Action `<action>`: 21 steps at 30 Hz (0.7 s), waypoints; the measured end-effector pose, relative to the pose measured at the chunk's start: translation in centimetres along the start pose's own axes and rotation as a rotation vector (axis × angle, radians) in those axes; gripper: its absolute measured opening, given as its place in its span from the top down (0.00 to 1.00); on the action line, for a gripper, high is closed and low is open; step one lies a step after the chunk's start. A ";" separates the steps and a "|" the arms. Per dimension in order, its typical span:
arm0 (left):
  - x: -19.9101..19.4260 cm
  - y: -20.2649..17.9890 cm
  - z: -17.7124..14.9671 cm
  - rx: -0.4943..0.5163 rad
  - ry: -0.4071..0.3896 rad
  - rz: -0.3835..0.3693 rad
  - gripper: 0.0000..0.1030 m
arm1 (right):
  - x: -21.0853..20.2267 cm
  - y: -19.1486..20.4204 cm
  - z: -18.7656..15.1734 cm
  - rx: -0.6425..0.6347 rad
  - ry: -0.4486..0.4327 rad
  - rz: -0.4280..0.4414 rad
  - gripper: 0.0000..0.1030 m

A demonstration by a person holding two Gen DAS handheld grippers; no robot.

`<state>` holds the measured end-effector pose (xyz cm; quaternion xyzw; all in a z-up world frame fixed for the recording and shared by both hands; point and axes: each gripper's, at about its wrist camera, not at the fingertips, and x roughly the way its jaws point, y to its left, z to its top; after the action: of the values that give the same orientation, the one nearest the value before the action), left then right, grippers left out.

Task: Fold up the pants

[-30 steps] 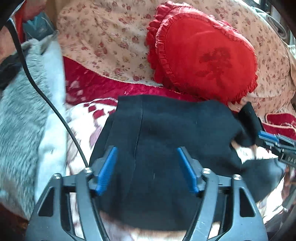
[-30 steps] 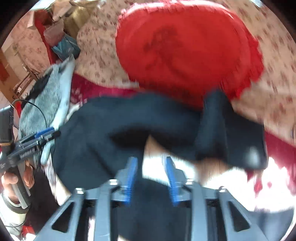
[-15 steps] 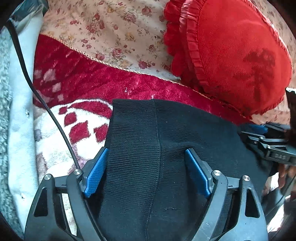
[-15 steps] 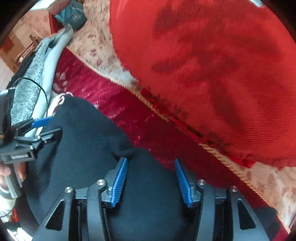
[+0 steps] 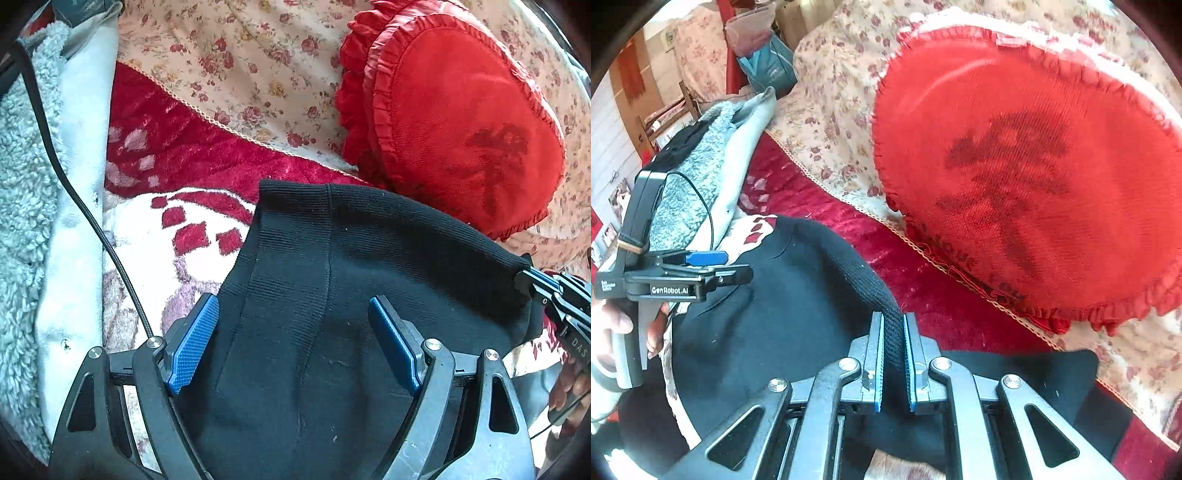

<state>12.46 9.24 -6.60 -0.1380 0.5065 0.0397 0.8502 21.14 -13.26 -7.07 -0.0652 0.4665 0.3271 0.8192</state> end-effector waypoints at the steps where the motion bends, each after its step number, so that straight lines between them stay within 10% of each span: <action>1: -0.2 -0.2 -0.1 0.005 0.000 0.004 0.18 | -0.2 0.2 -0.1 0.001 0.001 -0.004 0.91; 21: 2.5 2.3 4.9 -0.013 0.036 -0.139 0.18 | 0.9 -0.2 -1.0 0.054 0.000 0.002 0.91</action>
<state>17.36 12.62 -6.97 -0.1789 0.5105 -0.0187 0.8408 20.87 -13.41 -8.38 -0.0427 0.4750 0.3154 0.8204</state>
